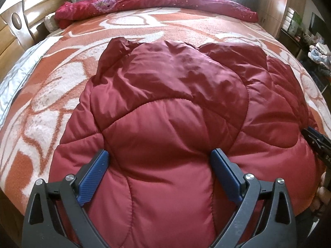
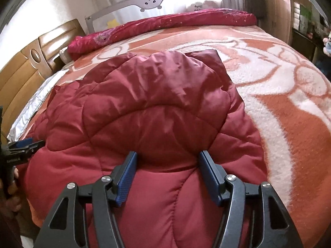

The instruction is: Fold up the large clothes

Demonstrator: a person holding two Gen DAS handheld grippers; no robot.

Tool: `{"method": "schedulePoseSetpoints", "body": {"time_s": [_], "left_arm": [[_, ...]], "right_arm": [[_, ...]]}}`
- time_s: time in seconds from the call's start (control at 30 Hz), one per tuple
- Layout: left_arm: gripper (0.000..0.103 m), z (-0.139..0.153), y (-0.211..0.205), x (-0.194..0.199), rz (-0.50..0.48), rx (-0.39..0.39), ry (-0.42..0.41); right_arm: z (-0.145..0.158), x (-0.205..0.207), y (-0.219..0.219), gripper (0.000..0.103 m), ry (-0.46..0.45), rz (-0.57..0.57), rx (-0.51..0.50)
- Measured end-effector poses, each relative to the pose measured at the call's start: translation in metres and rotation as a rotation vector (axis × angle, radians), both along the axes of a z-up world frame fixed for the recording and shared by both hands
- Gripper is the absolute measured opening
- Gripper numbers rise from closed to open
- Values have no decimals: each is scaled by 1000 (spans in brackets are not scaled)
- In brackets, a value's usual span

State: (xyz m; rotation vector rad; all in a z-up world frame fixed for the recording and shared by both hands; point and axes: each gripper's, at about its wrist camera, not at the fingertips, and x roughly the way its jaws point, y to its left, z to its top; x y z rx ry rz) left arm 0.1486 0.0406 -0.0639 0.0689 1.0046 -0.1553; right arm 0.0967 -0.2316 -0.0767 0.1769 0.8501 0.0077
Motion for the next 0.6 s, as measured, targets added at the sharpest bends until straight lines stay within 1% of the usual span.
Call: {"method": "schedulePoseSetpoints", "body": {"time_s": [0.1, 0.2, 0.37, 0.47, 0.6], "left_arm": [[99, 7, -2, -8, 3, 10, -12], [99, 18, -2, -22, 0, 26, -31], [99, 30, 2, -46, -2, 25, -51], [99, 32, 7, -55, 4, 11, -45], [99, 34, 10, -66, 0, 16, -43]], "right_arm": [[7, -3, -2, 62, -4, 3, 11], [21, -15, -4, 63, -19, 3, 37], [41, -39, 8, 64, -58, 60, 43], [47, -53, 17, 64, -59, 95, 44], [47, -71, 25, 64, -52, 123, 56]]}}
